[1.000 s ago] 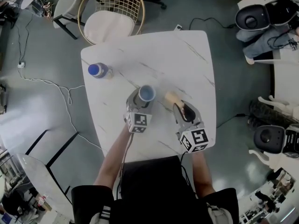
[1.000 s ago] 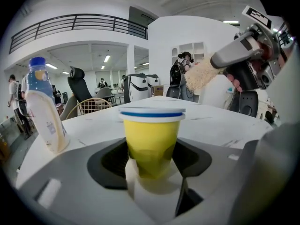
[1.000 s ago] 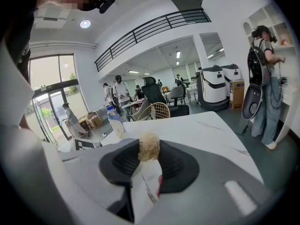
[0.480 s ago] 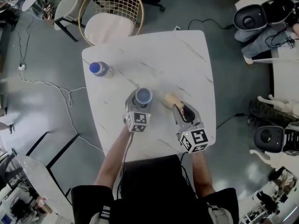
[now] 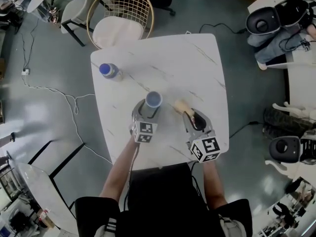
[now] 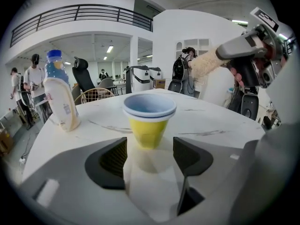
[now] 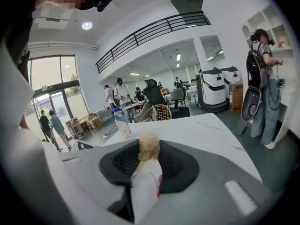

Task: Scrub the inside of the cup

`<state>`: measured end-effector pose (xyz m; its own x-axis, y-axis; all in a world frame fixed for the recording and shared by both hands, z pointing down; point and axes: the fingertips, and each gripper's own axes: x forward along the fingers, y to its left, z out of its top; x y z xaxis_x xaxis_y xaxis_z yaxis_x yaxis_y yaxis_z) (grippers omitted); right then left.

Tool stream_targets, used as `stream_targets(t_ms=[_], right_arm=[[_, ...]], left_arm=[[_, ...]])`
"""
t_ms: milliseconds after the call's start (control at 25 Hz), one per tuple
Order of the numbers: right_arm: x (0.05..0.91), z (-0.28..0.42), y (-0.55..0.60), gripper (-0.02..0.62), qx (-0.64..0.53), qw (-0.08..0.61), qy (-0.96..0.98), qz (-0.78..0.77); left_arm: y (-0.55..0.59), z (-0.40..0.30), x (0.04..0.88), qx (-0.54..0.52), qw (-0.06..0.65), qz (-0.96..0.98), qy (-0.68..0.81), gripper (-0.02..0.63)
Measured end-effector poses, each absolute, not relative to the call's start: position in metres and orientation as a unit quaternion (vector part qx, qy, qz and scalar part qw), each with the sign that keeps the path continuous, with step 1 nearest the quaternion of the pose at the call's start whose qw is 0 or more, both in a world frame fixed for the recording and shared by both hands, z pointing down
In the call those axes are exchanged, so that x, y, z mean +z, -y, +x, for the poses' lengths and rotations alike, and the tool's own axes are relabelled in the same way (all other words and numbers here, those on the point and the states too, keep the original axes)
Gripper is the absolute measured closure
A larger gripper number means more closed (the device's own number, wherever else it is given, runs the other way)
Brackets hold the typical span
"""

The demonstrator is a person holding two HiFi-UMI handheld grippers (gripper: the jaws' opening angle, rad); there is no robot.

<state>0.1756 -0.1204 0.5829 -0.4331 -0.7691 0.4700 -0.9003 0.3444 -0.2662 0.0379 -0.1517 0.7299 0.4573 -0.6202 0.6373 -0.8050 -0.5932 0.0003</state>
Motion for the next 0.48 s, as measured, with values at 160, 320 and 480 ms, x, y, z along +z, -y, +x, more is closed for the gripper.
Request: stream_targets(t_ms=[160, 320, 480], right_arm=[[0.576, 0.173, 0.114, 0.485, 0.241, 0.128, 0.810, 0.519], [0.568, 0.168, 0.105, 0.485, 0.234, 0.124, 0.811, 0.521], [0.558, 0.162, 0.094, 0.485, 0.226, 0.119, 0.813, 0.523]], left_arm=[[0.140, 0.029, 0.721, 0.295, 0.157, 0.839, 0.429, 0.288], [0.131, 0.023, 0.702, 0.282, 0.148, 0.843, 0.433, 0.298], [0.124, 0.017, 0.675, 0.263, 0.130, 0.850, 0.438, 0.331]])
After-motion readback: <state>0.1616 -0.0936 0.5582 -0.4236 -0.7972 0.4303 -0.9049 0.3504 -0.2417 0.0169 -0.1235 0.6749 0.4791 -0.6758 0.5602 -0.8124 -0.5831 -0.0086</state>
